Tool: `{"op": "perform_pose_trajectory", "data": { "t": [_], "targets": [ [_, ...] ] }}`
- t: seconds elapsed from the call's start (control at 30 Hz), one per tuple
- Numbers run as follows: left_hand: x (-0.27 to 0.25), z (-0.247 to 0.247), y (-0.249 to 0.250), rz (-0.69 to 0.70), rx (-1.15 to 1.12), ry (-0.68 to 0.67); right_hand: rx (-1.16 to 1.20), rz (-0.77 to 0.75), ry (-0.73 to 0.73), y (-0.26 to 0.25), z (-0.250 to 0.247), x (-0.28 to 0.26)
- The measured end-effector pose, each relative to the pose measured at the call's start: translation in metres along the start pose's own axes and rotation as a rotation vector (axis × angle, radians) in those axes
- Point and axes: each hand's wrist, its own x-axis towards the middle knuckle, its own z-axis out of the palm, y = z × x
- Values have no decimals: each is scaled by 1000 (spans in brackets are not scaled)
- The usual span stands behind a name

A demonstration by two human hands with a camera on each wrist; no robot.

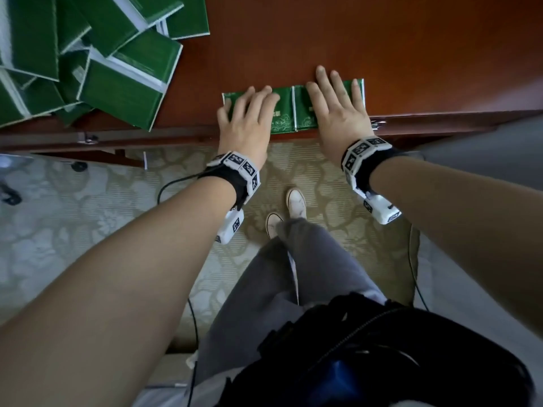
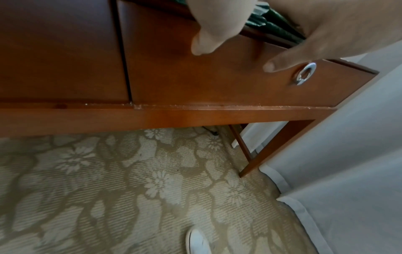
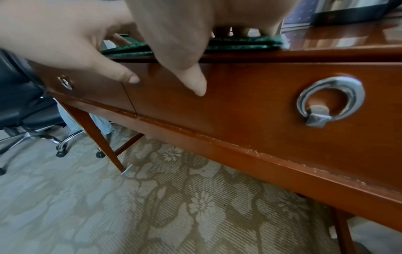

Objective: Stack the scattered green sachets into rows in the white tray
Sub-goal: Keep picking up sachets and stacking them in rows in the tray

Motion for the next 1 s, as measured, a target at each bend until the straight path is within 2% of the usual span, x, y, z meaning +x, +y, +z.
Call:
{"op": "perform_pose_trajectory", "data": {
  "t": [0.1,0.2,0.3,0.43,0.53,0.63,0.8,0.9,1.0],
  "targets": [
    [7,-3,1,-10,5,49,50,26,38,-3,-3,-1],
    [5,-12,2,-29,-15,-8,104,20,25,-6,-12,-4],
    [4,-36,5,-47,-58,-201,111,-14,-58,-3,-34,-13],
    [19,-90,-5,-71,-88,-470,48,-44,-288,-1,-88,-5],
    [48,-155,-28,-114,9,-514,-118,-118,-332,-7,-155,25],
    [75,-229,-54,-149,84,-468,-146,-156,-193,-24,-228,54],
    [89,-335,-98,-220,62,-245,-98,-217,64,-74,-323,91],
    [82,-374,-127,-260,60,-114,-138,-241,95,-112,-363,99],
    [72,-392,-163,-281,77,-85,-147,-288,105,-154,-381,112]
  ]
}}
